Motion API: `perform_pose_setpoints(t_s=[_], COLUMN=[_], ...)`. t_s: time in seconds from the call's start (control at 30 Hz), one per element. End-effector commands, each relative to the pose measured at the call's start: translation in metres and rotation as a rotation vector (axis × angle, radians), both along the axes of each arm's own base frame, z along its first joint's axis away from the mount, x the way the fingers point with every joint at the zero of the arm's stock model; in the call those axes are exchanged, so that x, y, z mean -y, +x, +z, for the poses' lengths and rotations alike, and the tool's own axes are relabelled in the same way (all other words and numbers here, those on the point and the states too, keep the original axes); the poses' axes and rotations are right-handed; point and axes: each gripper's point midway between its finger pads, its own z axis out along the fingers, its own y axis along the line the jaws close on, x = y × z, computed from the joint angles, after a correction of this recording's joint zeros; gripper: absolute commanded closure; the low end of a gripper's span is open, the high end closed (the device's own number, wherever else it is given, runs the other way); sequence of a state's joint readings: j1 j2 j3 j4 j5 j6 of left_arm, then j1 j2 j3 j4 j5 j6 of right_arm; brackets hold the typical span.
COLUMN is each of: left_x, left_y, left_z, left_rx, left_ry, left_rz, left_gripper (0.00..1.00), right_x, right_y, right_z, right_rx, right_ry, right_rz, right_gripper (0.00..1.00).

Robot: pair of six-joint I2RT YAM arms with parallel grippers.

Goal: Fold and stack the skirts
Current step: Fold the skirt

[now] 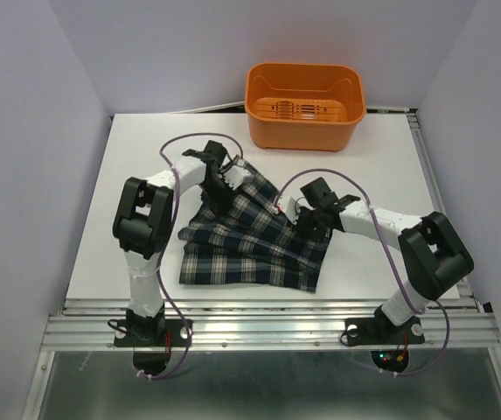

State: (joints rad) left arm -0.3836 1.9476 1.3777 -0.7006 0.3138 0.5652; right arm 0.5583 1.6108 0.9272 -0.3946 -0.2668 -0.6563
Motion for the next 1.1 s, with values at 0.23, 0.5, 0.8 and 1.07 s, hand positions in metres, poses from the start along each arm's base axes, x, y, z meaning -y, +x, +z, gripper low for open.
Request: perform_pose_setpoints(t_s=[0.23, 0.5, 0.8, 1.07], left_x=[0.091, 0.021, -0.038, 0.005], left_y=[0.146, 0.130, 0.036, -0.032], left_z=[0.066, 0.252, 0.245, 0.164], left_rx=[0.283, 0.640, 0.713, 0.192], left_ry=[-0.257, -0.637, -0.627, -0.914], left_rz=[0.171, 0.417, 0.680, 0.816], left_gripper=[0.76, 0.45, 0.01, 0.53], right_x=[-0.042, -0.056, -0.101, -0.139], right_y=[-0.065, 0.030, 0.059, 0.061], right_z=[0.000, 0.085, 0.173, 0.143], right_rx=[-0.210, 0.124, 0.121, -0.080], right_ry=[0.073, 0.235, 0.373, 0.373], right_rz=[-0.071, -0.475, -0.442, -0.473], right_gripper=[0.96, 0.99, 0.57, 0.53])
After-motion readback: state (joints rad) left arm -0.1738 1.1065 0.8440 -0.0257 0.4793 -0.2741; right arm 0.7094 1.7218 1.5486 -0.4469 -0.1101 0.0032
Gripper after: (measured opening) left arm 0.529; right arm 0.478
